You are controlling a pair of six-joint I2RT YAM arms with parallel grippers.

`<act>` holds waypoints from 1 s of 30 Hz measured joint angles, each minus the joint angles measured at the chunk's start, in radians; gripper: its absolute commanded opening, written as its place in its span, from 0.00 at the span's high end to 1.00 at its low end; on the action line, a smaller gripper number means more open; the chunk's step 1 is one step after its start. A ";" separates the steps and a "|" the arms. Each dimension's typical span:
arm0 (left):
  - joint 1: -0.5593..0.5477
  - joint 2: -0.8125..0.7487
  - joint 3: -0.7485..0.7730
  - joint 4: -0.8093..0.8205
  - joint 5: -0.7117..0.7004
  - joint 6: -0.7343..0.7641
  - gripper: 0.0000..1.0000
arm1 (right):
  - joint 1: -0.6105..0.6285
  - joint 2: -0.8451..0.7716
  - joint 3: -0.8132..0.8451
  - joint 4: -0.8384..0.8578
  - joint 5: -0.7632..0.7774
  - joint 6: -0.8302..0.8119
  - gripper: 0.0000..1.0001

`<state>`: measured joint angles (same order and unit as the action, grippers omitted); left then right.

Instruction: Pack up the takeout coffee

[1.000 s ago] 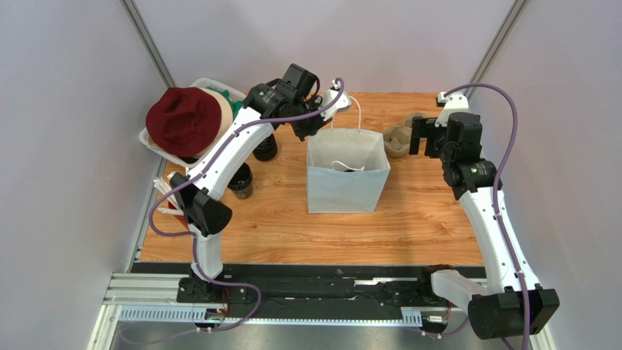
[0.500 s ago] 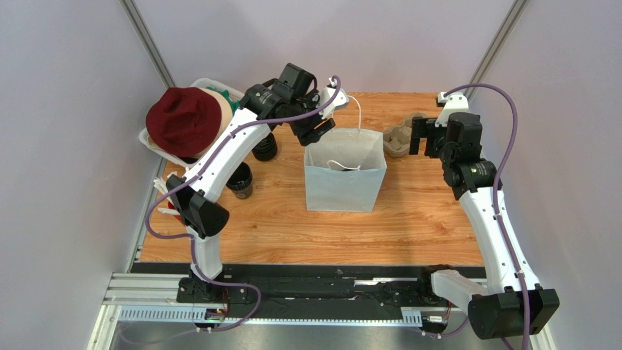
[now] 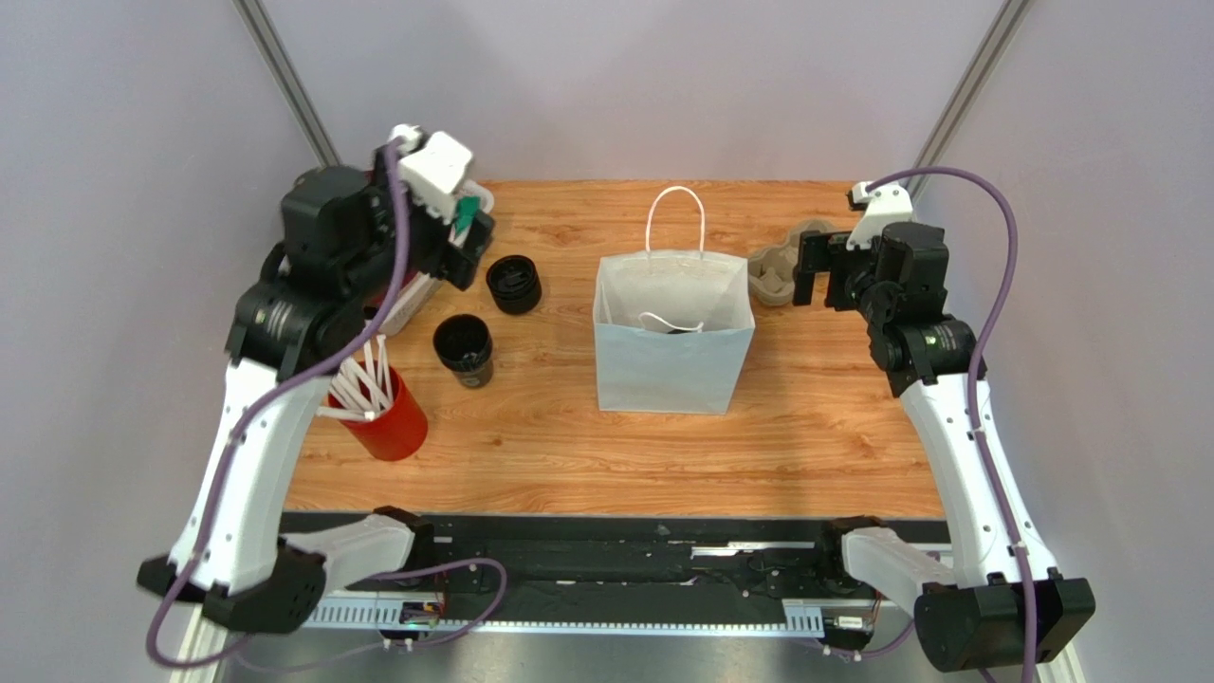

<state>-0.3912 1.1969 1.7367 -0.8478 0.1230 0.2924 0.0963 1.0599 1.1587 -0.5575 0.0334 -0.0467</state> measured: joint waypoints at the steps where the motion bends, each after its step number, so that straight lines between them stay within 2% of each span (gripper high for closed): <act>1: 0.017 -0.050 -0.053 0.044 -0.033 -0.019 0.05 | 0.000 -0.008 0.000 -0.001 -0.021 -0.001 0.01; 4: 0.032 -0.200 -0.222 0.132 -0.106 -0.060 0.05 | -0.001 -0.053 0.000 -0.006 -0.114 -0.005 0.01; 6: 0.033 -0.259 -0.269 0.141 -0.134 -0.064 0.05 | -0.002 -0.096 0.002 -0.013 -0.196 -0.013 0.01; 9: 0.036 -0.304 -0.281 0.145 -0.152 -0.061 0.05 | -0.002 -0.157 0.029 -0.048 -0.319 -0.033 0.01; 12: 0.037 -0.330 -0.266 0.131 -0.164 -0.053 0.04 | -0.002 -0.180 0.135 -0.109 -0.444 -0.057 0.01; 16: 0.038 -0.342 -0.195 0.111 -0.247 -0.037 0.04 | -0.002 -0.186 0.289 -0.166 -0.513 -0.074 0.01; 19: 0.039 -0.355 -0.146 0.113 -0.327 -0.019 0.04 | -0.002 -0.191 0.381 -0.187 -0.475 -0.081 0.01; 23: 0.039 -0.371 -0.073 0.107 -0.413 -0.006 0.04 | -0.002 -0.205 0.456 -0.184 -0.345 -0.082 0.01; 30: 0.045 -0.314 0.100 0.050 -0.428 -0.019 0.04 | -0.002 -0.196 0.472 -0.177 -0.171 -0.082 0.01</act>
<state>-0.3462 0.8833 1.8370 -0.7982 -0.3054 0.2729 0.0944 0.8635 1.6310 -0.7341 -0.1379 -0.1284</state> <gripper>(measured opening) 0.964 0.989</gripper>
